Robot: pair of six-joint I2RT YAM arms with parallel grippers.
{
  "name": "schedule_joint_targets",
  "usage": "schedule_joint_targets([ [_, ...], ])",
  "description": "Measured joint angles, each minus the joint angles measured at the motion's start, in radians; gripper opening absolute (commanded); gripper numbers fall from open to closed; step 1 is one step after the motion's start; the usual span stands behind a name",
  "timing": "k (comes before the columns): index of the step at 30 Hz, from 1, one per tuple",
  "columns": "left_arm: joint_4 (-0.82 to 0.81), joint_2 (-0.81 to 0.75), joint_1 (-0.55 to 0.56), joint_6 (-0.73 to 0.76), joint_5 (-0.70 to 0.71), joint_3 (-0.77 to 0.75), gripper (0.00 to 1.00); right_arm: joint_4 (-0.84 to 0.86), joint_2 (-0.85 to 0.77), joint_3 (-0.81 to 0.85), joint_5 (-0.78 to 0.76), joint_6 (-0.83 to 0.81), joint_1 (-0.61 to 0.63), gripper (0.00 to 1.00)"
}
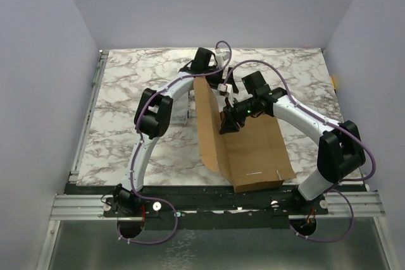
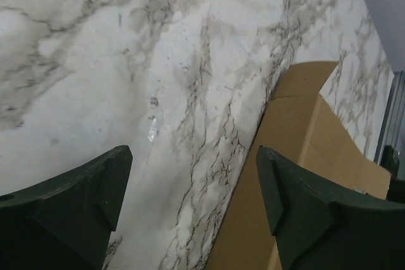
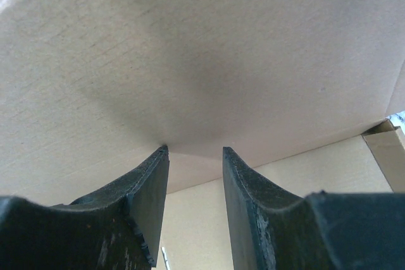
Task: Fold the paper box
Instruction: Fold the paper box at the center of the board.
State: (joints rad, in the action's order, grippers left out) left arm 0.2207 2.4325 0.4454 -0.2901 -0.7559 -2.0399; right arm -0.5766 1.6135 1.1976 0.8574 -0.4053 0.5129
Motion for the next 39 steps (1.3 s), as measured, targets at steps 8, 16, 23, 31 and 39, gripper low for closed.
schedule_joint_targets([
  [8,0.084,0.023,0.069,0.212,0.009,0.014,0.87,0.000,-0.010,-0.010,-0.004,-0.015,0.010,0.44],
  [16,0.120,0.000,0.080,0.354,0.047,0.052,0.87,-0.002,-0.013,-0.010,-0.003,-0.015,0.012,0.45],
  [23,0.113,0.005,0.056,0.279,-0.094,0.014,0.89,-0.001,-0.031,-0.010,-0.003,-0.015,0.012,0.46],
  [31,0.089,0.002,0.048,0.243,-0.180,0.021,0.93,-0.002,-0.031,-0.010,-0.004,-0.015,0.012,0.46],
  [39,0.075,-0.068,0.095,0.340,-0.152,0.175,0.92,-0.005,-0.031,-0.010,-0.005,-0.015,0.013,0.46],
])
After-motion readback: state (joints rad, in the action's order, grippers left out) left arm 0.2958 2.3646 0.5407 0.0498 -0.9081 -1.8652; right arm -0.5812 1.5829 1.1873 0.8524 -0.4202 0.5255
